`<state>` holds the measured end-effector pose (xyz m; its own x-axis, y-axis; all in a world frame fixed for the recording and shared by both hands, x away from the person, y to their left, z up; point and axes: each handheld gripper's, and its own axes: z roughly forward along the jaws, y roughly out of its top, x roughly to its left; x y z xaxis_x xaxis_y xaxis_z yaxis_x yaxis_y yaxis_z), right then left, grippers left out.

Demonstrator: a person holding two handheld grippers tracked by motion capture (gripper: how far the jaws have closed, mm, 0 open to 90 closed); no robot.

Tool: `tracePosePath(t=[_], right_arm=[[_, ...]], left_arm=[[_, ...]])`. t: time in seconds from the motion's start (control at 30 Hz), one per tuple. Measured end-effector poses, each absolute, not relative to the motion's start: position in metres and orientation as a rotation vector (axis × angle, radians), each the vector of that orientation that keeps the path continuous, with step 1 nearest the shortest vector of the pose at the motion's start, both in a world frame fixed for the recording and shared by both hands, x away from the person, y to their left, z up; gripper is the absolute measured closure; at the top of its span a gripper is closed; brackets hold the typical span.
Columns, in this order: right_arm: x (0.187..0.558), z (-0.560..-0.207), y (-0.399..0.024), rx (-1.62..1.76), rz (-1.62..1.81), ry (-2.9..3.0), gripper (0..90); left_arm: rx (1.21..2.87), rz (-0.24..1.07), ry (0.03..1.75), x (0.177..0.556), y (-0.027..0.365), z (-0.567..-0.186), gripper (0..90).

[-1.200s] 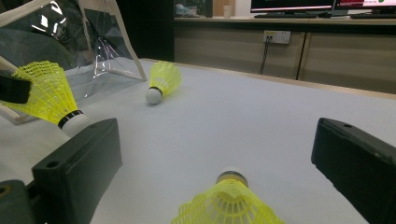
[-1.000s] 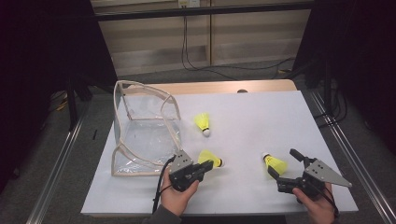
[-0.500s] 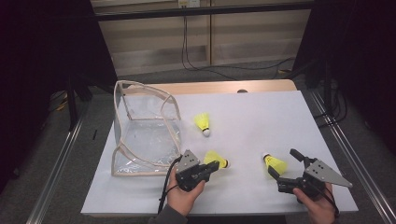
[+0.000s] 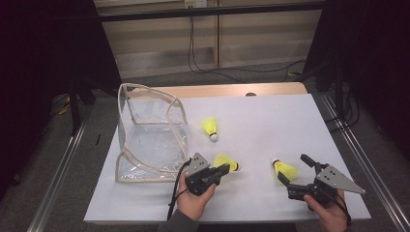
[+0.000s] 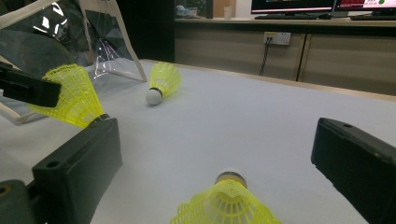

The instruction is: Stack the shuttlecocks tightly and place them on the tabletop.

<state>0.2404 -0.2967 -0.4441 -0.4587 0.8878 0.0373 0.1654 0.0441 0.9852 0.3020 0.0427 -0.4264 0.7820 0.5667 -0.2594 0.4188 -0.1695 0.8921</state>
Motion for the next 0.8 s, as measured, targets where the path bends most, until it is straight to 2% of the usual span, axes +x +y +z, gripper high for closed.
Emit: tracePosePath(t=[0.8], right_arm=[[0.240, -0.444, -0.299, 1.076, 1.462, 1.689, 1.1]], left_arm=[[1.761, 0.178, 0.813, 0.319, 0.023, -0.425, 88.4]])
